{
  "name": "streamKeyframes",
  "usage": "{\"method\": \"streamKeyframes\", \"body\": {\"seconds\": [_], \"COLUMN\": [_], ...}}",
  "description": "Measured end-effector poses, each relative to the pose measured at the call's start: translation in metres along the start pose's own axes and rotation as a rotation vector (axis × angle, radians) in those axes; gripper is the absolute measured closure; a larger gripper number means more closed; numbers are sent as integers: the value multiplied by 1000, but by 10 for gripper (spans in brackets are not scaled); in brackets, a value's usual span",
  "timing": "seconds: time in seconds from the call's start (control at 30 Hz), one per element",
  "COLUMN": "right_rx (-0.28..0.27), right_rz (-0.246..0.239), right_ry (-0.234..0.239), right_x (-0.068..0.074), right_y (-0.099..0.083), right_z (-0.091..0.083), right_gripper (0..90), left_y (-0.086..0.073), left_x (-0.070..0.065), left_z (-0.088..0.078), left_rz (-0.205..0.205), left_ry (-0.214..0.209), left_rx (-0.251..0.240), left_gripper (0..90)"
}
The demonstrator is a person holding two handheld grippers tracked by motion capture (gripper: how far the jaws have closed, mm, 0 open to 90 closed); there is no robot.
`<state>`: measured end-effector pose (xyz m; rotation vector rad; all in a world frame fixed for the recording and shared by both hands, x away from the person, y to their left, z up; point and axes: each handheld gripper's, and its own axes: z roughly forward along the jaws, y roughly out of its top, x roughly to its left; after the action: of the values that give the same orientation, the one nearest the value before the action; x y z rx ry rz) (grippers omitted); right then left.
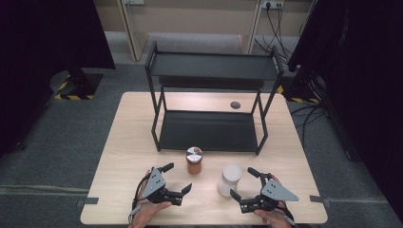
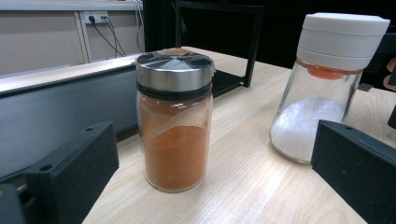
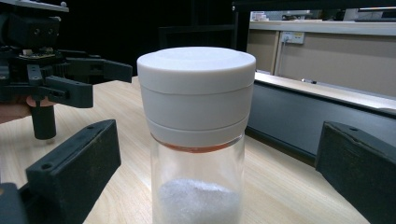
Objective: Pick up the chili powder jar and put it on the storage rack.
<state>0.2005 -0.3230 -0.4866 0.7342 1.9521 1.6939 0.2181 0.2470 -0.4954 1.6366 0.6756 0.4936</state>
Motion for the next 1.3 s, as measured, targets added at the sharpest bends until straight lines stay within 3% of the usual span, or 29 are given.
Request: {"method": "streamKeyframes", "body": {"seconds": [0.23, 0.6, 1.3], "right_rx": [2, -3, -3], "right_rz": [0, 3, 6], "right_ry": [4, 5, 7], "right_x": [0, 1, 1], "right_y": [0, 0, -1], "right_z": [2, 2, 2], "right_gripper": [3, 3, 3], "left_y": [1, 5, 15], "left_x": [0, -1, 7], "left_z": [4, 10, 40], "left_rz": [-16, -1, 12], "left_ry": [13, 16, 40], "left_rx": [3, 13, 32], "left_gripper": [2, 2, 8]}}
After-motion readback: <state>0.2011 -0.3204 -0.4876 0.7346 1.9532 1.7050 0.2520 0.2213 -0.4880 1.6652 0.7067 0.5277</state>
